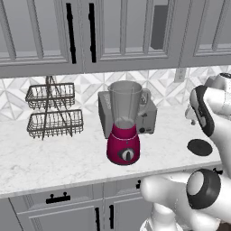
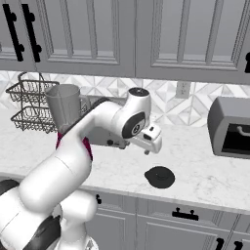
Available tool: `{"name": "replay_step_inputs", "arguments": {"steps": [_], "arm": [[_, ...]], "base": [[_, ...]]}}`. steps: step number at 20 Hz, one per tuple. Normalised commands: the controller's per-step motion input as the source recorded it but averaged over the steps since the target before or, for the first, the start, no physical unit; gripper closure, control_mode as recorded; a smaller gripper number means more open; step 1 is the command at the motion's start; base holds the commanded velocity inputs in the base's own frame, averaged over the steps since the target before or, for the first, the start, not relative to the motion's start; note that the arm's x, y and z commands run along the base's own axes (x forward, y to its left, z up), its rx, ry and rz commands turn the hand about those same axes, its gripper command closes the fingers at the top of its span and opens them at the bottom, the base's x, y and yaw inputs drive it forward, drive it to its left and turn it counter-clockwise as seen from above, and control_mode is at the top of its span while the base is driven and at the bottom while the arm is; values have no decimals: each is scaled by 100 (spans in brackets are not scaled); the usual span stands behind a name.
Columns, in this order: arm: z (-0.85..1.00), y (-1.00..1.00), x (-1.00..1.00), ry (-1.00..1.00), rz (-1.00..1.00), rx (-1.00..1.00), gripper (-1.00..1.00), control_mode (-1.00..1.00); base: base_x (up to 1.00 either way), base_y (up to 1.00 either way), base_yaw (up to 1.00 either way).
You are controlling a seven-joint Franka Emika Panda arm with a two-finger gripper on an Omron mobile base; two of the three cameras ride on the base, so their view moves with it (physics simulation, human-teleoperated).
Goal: Close the lid blender by securely placing the lid on top.
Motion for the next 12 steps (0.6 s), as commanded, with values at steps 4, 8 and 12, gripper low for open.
{"name": "replay_step_inputs", "arguments": {"steps": [4,8,12], "arm": [[-69,-93,0,29,-26,0,-100,-100],[-41,-36,0,23,-18,0,-100,-100],[-21,0,0,8,0,3,-100,-100]], "base": [[0,0,0],[0,0,0],[0,0,0]]}}
